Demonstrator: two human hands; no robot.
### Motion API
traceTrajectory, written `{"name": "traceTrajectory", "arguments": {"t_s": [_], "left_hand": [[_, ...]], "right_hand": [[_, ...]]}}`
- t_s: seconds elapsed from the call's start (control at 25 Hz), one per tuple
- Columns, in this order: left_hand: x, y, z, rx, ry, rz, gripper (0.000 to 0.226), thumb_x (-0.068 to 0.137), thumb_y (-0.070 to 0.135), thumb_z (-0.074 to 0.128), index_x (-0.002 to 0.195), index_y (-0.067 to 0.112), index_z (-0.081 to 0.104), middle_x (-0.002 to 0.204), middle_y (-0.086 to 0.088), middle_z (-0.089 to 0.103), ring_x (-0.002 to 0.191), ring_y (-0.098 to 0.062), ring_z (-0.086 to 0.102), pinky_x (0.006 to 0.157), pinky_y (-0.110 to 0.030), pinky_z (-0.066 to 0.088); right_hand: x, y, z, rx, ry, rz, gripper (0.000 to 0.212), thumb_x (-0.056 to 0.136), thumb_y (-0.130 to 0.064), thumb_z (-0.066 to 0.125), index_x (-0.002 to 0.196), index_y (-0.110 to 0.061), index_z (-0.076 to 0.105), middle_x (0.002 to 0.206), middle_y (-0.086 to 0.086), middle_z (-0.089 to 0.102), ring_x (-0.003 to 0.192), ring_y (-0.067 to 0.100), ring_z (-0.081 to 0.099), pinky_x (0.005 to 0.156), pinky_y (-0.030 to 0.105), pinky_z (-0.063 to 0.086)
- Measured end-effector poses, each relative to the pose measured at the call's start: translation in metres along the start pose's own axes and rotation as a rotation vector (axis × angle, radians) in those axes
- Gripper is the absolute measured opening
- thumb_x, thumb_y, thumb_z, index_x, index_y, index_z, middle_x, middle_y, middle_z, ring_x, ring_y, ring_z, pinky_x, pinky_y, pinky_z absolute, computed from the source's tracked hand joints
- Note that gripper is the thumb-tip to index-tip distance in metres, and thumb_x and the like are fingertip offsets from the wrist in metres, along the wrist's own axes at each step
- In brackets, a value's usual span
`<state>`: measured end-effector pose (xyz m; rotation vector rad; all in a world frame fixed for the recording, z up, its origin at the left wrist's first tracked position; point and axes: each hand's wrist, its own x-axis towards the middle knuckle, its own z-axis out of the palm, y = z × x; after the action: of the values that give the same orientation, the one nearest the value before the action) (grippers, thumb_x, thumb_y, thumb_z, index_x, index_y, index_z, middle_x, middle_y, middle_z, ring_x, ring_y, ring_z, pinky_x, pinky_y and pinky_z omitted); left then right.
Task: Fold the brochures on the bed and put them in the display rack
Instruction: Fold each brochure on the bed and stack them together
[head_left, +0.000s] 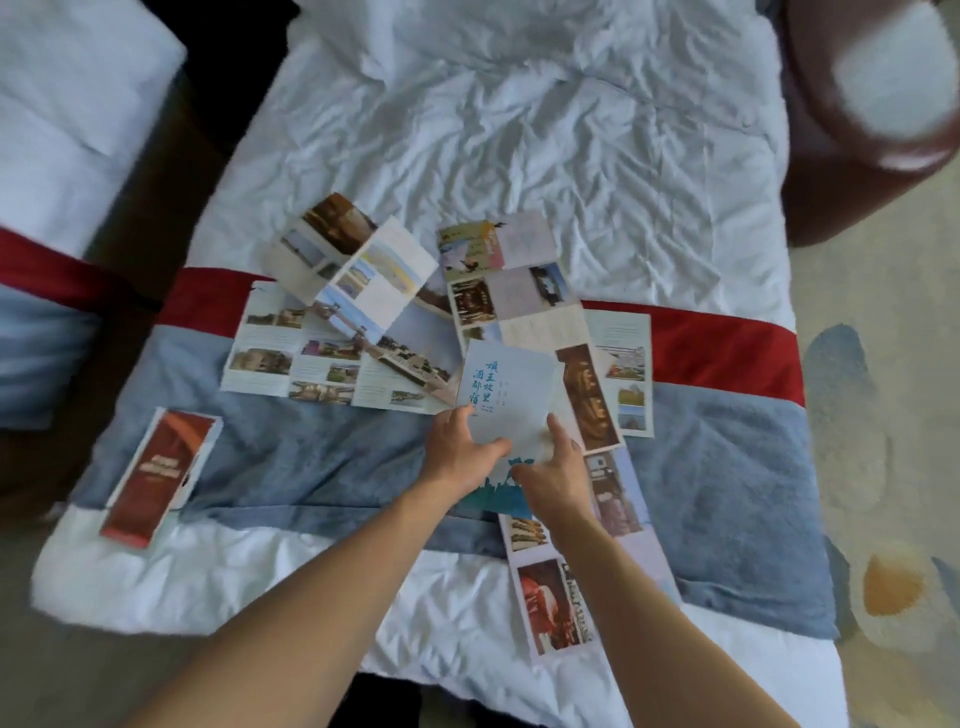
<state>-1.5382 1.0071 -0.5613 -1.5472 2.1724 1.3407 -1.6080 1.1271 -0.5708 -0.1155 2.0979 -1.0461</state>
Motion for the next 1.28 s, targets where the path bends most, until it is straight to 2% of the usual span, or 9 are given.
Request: {"name": "traceTrajectory", "arguments": {"t_s": [0.08,0.2,0.36,0.48,0.64,0.76,0.84,1.0,1.28], "left_hand": [[0.002,-0.029,-0.033,0.014,0.026,-0.020,0.079,0.069,0.047,0.070,0.140,0.022,0.048,0.136,-0.008,0.045,0.124,-0.027,0.046,0.103,-0.045,0.046],[0.007,-0.076,-0.080,-0.085,0.059,-0.069,0.074,0.070,0.048,0.069,0.137,0.021,0.053,0.138,-0.006,0.048,0.124,-0.025,0.050,0.101,-0.044,0.048],[0.022,-0.150,-0.145,-0.158,0.056,-0.083,0.064,0.072,0.047,0.068,0.131,0.022,0.058,0.130,0.000,0.053,0.115,-0.022,0.056,0.094,-0.042,0.054],[0.040,-0.212,-0.201,-0.156,0.046,-0.091,0.063,0.071,0.046,0.069,0.128,0.021,0.059,0.130,-0.001,0.052,0.113,-0.022,0.057,0.092,-0.040,0.056],[0.069,-0.293,-0.271,-0.094,0.066,-0.113,0.075,0.066,0.052,0.065,0.133,0.021,0.056,0.136,0.000,0.048,0.123,-0.020,0.050,0.102,-0.035,0.046],[0.086,-0.339,-0.312,-0.058,0.056,-0.143,0.074,0.069,0.055,0.064,0.135,0.025,0.053,0.136,0.003,0.047,0.123,-0.020,0.050,0.100,-0.039,0.050],[0.095,-0.363,-0.333,-0.053,0.065,-0.151,0.076,0.066,0.055,0.062,0.134,0.024,0.054,0.136,0.003,0.048,0.124,-0.020,0.049,0.101,-0.042,0.050],[0.104,-0.398,-0.354,-0.038,0.055,-0.161,0.072,0.069,0.051,0.064,0.134,0.023,0.054,0.136,0.002,0.049,0.125,-0.020,0.049,0.101,-0.045,0.049],[0.114,-0.424,-0.356,-0.072,0.079,-0.149,0.052,0.076,0.042,0.067,0.124,0.022,0.060,0.128,0.002,0.055,0.117,-0.020,0.055,0.096,-0.042,0.052]], "right_hand": [[-0.011,-0.014,0.039,-0.065,-0.051,-0.040,0.091,0.078,-0.010,0.071,0.156,-0.027,0.029,0.146,0.004,0.040,0.125,0.022,0.049,0.095,0.031,0.050],[-0.027,-0.032,0.099,-0.134,-0.107,-0.048,0.092,0.078,-0.016,0.073,0.157,-0.029,0.027,0.152,0.003,0.036,0.128,0.019,0.046,0.086,0.023,0.048],[-0.051,-0.055,0.192,-0.163,-0.109,-0.036,0.089,0.079,-0.025,0.074,0.156,-0.031,0.030,0.149,0.001,0.039,0.107,0.015,0.058,0.090,0.033,0.053],[-0.067,-0.073,0.278,-0.150,-0.086,-0.014,0.086,0.081,-0.023,0.074,0.155,-0.030,0.032,0.147,0.000,0.040,0.093,0.010,0.057,0.085,0.027,0.049],[-0.082,-0.093,0.389,-0.142,-0.094,-0.001,0.081,0.083,-0.023,0.072,0.154,-0.029,0.033,0.148,0.001,0.039,0.100,0.012,0.054,0.085,0.027,0.048],[-0.089,-0.105,0.451,-0.152,-0.105,-0.016,0.079,0.084,-0.021,0.071,0.154,-0.027,0.034,0.149,0.000,0.037,0.117,0.017,0.053,0.087,0.026,0.046],[-0.091,-0.109,0.481,-0.166,-0.121,-0.005,0.078,0.085,-0.021,0.071,0.154,-0.026,0.034,0.150,0.000,0.036,0.126,0.021,0.051,0.097,0.031,0.048],[-0.092,-0.108,0.521,-0.205,-0.144,0.048,0.078,0.086,-0.020,0.069,0.155,-0.026,0.034,0.148,0.000,0.037,0.125,0.021,0.053,0.086,0.024,0.046],[-0.096,-0.100,0.547,-0.259,-0.068,0.073,0.071,0.088,-0.023,0.066,0.152,-0.023,0.036,0.146,0.004,0.039,0.121,0.024,0.056,0.100,0.043,0.049]]}}
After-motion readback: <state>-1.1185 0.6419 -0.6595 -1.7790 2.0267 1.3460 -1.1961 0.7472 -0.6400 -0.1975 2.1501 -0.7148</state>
